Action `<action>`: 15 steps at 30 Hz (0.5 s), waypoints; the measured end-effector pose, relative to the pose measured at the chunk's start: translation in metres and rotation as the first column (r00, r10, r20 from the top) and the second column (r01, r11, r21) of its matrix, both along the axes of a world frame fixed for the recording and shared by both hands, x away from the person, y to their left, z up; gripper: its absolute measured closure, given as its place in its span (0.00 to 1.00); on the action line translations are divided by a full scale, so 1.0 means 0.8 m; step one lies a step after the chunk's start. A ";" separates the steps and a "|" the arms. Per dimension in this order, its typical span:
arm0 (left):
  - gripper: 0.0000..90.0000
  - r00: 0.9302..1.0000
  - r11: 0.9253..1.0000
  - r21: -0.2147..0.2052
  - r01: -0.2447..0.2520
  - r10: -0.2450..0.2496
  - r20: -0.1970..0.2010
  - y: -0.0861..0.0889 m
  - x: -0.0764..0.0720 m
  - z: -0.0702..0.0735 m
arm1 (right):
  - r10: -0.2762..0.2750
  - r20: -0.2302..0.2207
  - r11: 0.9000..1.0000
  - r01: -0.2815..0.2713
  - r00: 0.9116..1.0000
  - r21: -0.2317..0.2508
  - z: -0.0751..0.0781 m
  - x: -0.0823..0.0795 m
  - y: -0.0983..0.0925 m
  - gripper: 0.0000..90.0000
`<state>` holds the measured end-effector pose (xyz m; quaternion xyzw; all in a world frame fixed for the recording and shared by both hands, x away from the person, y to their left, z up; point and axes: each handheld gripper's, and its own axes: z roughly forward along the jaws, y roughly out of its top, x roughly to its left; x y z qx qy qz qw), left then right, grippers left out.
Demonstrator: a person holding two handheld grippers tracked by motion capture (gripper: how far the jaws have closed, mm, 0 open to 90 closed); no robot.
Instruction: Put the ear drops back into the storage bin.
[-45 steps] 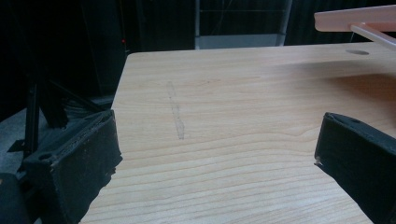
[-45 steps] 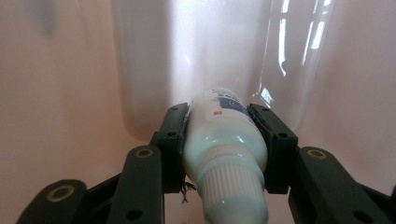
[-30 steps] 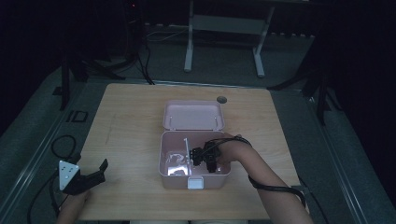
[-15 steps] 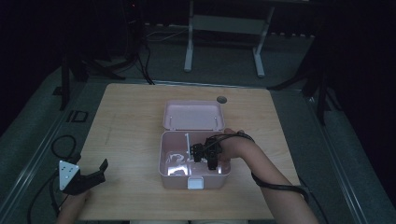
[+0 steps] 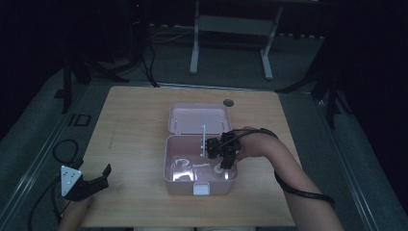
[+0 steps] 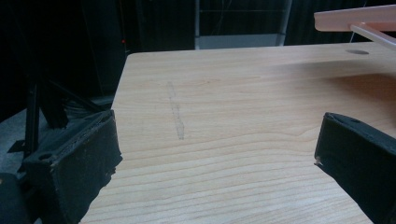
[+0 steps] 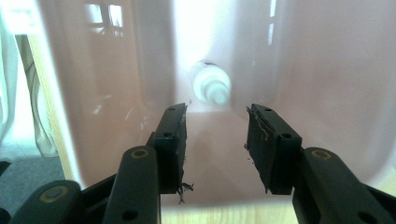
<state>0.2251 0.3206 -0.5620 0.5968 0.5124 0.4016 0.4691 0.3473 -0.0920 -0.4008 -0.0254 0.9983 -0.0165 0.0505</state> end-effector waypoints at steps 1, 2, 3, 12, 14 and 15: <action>0.00 1.000 1.000 0.000 0.000 0.000 0.000 0.000 0.000 0.000 | 0.000 0.000 1.000 0.000 1.000 0.000 0.000 0.000 0.000 0.63; 0.00 1.000 1.000 0.001 0.000 0.000 -0.001 0.000 0.000 0.000 | -0.005 0.005 1.000 0.005 1.000 0.025 0.010 -0.001 -0.008 0.61; 0.00 1.000 1.000 0.000 0.000 0.000 -0.001 0.000 0.000 0.000 | -0.005 0.005 1.000 0.005 1.000 0.025 0.010 -0.001 -0.008 0.61; 0.00 1.000 1.000 0.002 -0.003 0.003 -0.002 0.000 0.000 0.000 | -0.080 0.044 0.988 0.073 0.996 0.136 0.048 0.002 -0.060 0.49; 0.00 1.000 1.000 0.002 -0.002 0.002 -0.003 0.000 0.000 0.000 | -0.110 0.043 0.983 0.103 0.993 0.153 0.051 0.005 -0.072 0.46; 0.00 1.000 1.000 0.002 -0.003 0.003 -0.001 0.000 0.000 0.000 | -0.123 0.051 0.981 0.114 0.991 0.157 0.051 0.005 -0.079 0.44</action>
